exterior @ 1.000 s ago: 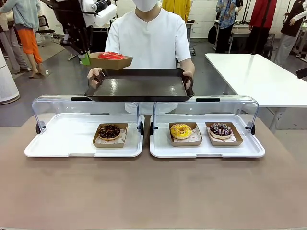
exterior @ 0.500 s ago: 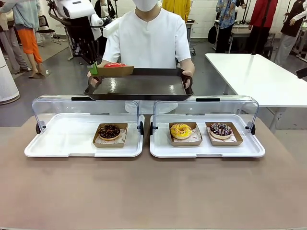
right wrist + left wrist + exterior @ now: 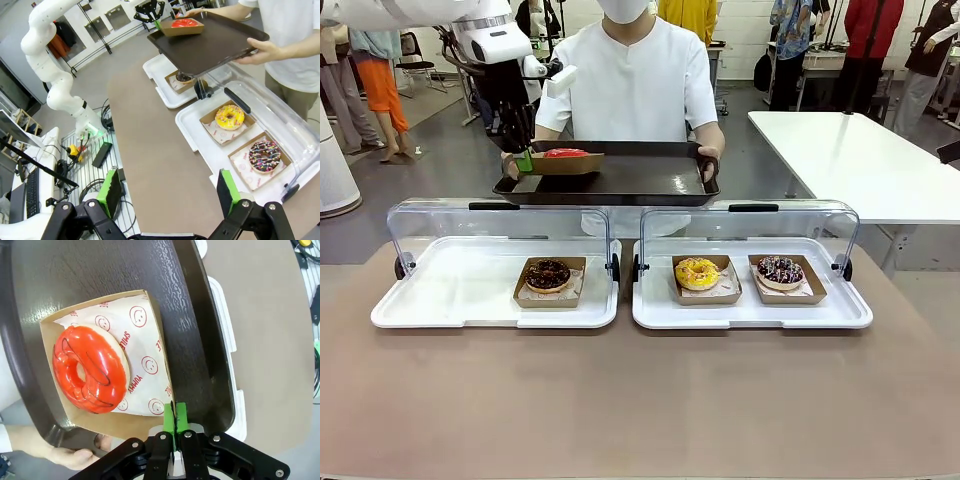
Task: Provide the desired donut to the person.
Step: Place the picked Paper togo box onto the Handle tray extended by the person.
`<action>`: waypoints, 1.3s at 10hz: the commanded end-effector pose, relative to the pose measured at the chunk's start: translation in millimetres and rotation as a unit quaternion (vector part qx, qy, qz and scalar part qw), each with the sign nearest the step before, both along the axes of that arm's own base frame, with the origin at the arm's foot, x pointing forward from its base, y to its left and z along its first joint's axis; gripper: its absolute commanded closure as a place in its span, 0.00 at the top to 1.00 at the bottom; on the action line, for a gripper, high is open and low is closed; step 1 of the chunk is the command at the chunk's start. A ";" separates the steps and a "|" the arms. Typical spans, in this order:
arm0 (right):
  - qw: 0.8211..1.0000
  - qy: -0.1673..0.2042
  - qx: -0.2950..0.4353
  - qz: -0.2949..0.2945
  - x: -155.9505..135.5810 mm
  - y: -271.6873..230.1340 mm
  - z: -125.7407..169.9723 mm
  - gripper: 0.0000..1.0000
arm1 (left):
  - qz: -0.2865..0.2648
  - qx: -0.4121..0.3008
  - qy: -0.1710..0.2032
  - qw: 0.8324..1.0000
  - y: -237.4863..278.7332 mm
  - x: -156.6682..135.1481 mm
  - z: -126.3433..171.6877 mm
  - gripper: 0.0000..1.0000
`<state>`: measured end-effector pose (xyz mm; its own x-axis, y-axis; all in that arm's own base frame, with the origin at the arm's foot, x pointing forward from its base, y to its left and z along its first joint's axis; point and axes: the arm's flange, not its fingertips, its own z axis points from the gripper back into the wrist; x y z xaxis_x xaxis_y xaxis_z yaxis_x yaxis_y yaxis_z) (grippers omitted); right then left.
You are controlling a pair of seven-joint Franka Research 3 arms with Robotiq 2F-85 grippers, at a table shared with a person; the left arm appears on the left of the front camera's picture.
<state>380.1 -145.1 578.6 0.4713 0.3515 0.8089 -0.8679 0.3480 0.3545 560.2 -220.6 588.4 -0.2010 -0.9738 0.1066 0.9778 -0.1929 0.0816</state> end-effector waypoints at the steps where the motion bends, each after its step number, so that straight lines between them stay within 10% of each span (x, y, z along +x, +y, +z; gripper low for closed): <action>1: 1.000 0.001 0.002 0.001 -0.5 -0.4 -0.4 1.00 | 0.011 -0.005 -0.001 1.000 -2.9 8.0 3.8 0.01; 5: 1.000 0.001 0.002 0.001 -0.5 -0.4 -0.4 1.00 | 0.009 0.000 0.002 1.000 -3.2 11.6 -4.2 0.12; 6: 1.000 0.001 0.002 0.001 -0.5 -0.4 -0.4 1.00 | 0.007 0.001 0.002 1.000 -3.0 10.7 -4.4 0.59; 8: 1.000 0.001 0.002 0.001 -0.5 -0.4 -0.4 1.00 | 0.003 0.001 0.005 1.000 -2.2 9.9 -4.3 0.62; 9: 1.000 0.001 0.002 0.001 -0.5 -0.4 -0.4 1.00 | 0.001 0.001 0.005 1.000 -1.8 9.7 -3.6 1.00; 13: 1.000 0.001 0.002 0.001 -0.5 -0.4 -0.4 1.00 | -0.003 0.003 0.008 1.000 -0.5 7.7 -2.3 1.00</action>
<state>380.1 -145.1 578.6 0.4713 0.3515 0.8089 -0.8679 0.3480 0.3545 566.6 -223.4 583.1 -0.1984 -0.9738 0.1107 0.9788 -0.1911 0.0731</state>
